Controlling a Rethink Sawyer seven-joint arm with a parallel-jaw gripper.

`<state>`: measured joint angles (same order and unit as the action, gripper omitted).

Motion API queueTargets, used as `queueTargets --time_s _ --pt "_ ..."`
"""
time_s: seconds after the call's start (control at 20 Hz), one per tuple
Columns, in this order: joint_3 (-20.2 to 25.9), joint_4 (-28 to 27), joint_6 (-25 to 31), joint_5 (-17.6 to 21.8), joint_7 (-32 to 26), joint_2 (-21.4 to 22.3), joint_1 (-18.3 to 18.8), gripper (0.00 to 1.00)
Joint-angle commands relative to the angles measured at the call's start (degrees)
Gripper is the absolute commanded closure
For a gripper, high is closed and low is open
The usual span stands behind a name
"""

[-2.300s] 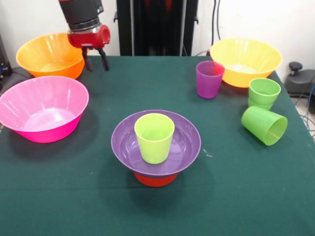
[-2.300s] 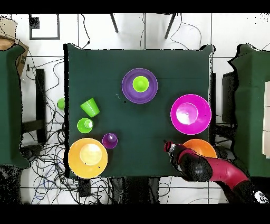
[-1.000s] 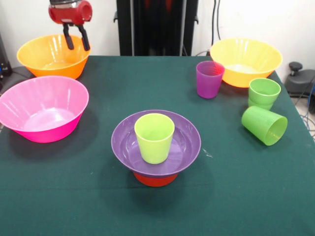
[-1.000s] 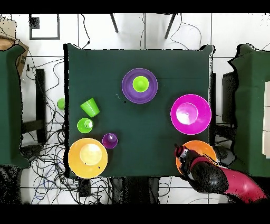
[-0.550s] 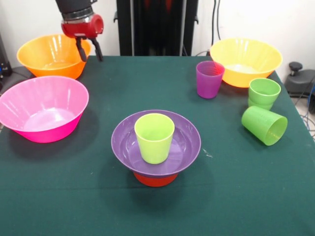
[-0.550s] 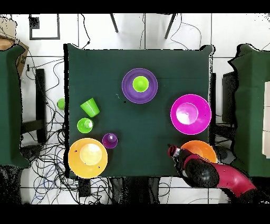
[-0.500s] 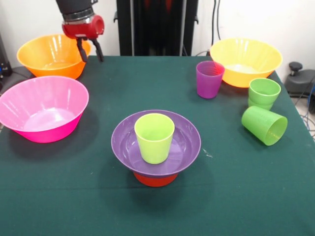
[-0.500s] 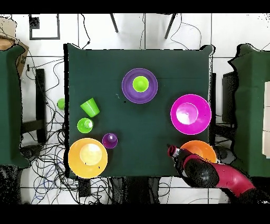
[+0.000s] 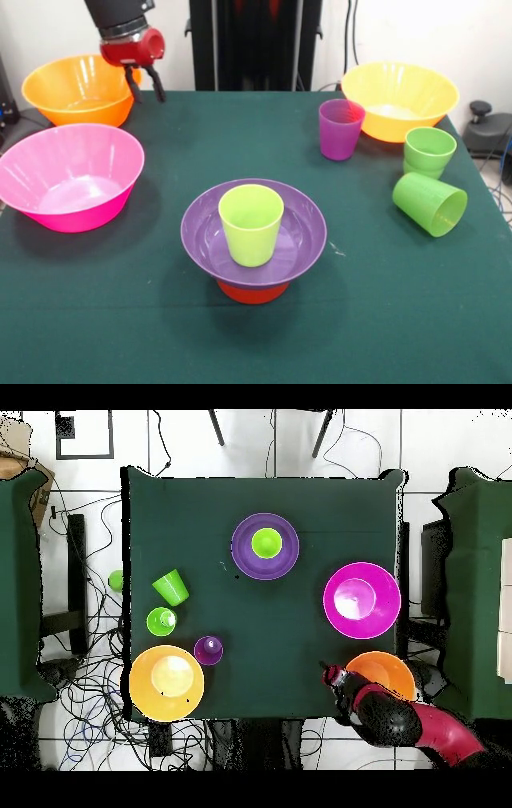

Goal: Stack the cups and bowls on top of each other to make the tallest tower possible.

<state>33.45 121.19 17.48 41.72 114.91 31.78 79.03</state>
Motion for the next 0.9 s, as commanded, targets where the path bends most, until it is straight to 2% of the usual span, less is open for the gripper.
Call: queueTargets --time_s 0.05,0.25,0.5,0.55,0.7,0.9 --pt "5.6 0.0 9.1 -0.5 -11.6 3.3 2.1 0.00" --pt "8.8 3.4 12.0 -3.6 -11.6 8.5 4.1 0.00" --pt "11.7 7.8 12.5 -5.1 -10.3 14.7 6.1 0.00" --pt "13.0 9.4 13.3 -6.9 -10.3 17.7 6.8 0.00" --pt "16.0 12.3 15.0 -10.7 -10.0 23.1 8.1 0.00" --pt "17.7 13.1 16.3 -12.3 -10.2 24.6 8.9 0.00"
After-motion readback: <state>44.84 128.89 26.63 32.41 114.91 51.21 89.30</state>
